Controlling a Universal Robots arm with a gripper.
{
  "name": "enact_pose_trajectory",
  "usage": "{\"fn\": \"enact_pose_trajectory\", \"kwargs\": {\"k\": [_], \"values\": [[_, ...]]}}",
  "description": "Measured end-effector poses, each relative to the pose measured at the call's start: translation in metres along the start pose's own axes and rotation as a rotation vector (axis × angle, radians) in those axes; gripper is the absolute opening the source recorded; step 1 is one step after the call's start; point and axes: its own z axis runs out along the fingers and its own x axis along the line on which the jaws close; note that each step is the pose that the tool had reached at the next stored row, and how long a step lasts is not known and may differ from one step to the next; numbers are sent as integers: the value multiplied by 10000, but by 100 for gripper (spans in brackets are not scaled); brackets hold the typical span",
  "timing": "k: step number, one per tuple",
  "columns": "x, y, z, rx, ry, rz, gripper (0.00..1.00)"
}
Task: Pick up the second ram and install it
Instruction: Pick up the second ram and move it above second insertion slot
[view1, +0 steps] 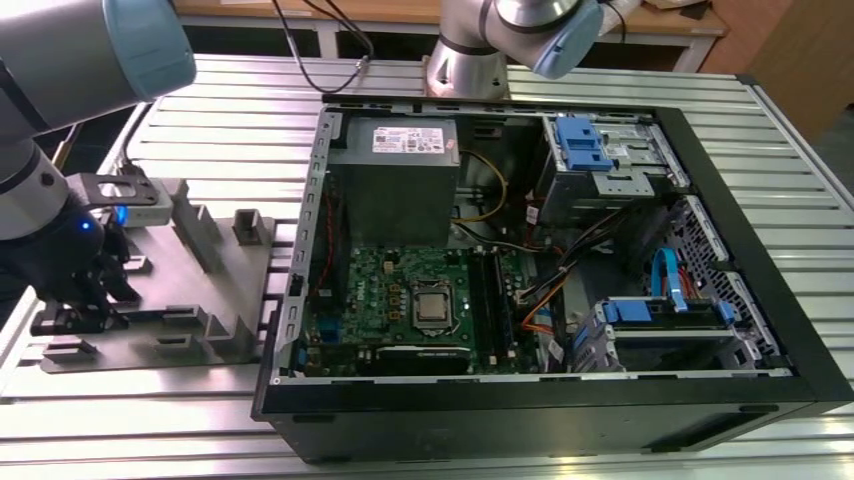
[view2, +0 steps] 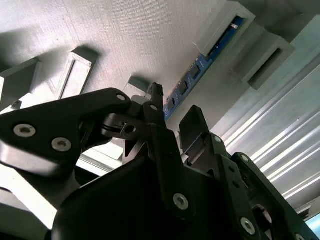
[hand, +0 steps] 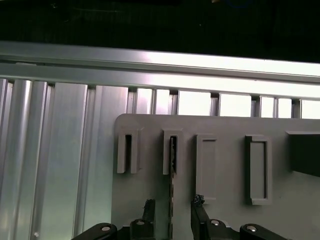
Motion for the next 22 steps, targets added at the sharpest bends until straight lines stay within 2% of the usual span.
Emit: {"fn": "enact_pose_trajectory", "kwargs": {"k": [8, 10, 12, 13, 20, 21, 22], "values": [[0, 0, 5, 0, 5, 1, 38], [0, 0, 5, 0, 5, 0, 25], [0, 0, 6, 1, 4, 0, 25], [0, 0, 5, 1, 4, 0, 18], [0, 0, 6, 1, 3, 1, 18], [0, 0, 5, 0, 3, 0, 16], [0, 0, 5, 0, 4, 1, 10]]}}
